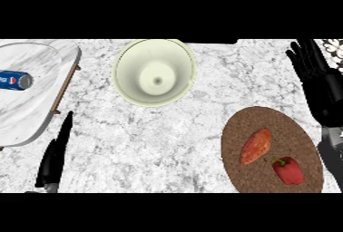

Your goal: Pick the sweet potato from the placemat and place it in the bowl

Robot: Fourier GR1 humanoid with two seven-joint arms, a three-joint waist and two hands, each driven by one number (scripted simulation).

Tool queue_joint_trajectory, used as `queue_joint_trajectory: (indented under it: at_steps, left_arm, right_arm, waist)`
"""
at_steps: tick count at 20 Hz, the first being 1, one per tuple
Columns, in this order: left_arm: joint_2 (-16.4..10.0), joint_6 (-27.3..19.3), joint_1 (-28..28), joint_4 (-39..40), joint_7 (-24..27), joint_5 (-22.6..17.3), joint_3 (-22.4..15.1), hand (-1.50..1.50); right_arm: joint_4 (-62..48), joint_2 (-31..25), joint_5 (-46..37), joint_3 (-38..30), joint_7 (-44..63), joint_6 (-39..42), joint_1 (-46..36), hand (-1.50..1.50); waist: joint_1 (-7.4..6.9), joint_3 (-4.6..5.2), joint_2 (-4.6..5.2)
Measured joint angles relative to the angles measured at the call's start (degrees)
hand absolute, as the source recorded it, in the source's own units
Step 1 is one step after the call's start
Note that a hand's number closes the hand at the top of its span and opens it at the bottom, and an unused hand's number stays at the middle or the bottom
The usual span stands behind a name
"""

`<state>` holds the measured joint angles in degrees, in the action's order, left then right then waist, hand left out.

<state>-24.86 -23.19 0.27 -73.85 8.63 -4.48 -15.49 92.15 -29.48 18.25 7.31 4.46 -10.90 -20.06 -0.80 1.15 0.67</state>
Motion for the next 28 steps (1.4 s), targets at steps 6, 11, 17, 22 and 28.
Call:
queue_joint_trajectory:
  at_steps: [6,11,17,22,28]
  left_arm:
    - [-1.0,3.4,-6.8,-6.3,0.1,-5.9,6.2,0.00]
    - [-1.0,5.2,-10.1,-9.1,-0.9,-10.6,9.8,0.00]
    - [-3.1,8.3,-11.6,-9.9,-2.4,-14.5,13.6,0.00]
    - [-4.5,9.6,-11.7,-9.5,-3.1,-15.8,15.8,0.00]
    - [-5.1,10.3,-10.9,-10.0,-3.1,-16.6,17.0,0.00]
  right_arm:
    - [1.7,9.8,-1.2,4.4,-1.6,-4.4,-3.3,-1.50]
    - [-0.9,8.6,-17.6,6.3,-1.8,-19.3,-0.6,-1.50]
    - [2.6,13.6,-38.9,17.5,4.5,-34.1,5.9,-1.50]
    - [7.6,11.0,-53.8,20.8,19.4,-31.8,9.7,-1.50]
    - [17.7,6.3,-62.0,21.2,38.6,-17.4,13.2,-1.50]
  waist:
    - [-0.52,-0.90,-0.63]
    - [1.14,-0.72,-1.29]
    - [1.81,-0.83,-1.41]
    - [3.01,-0.72,-1.72]
    - [3.71,-0.61,-1.96]
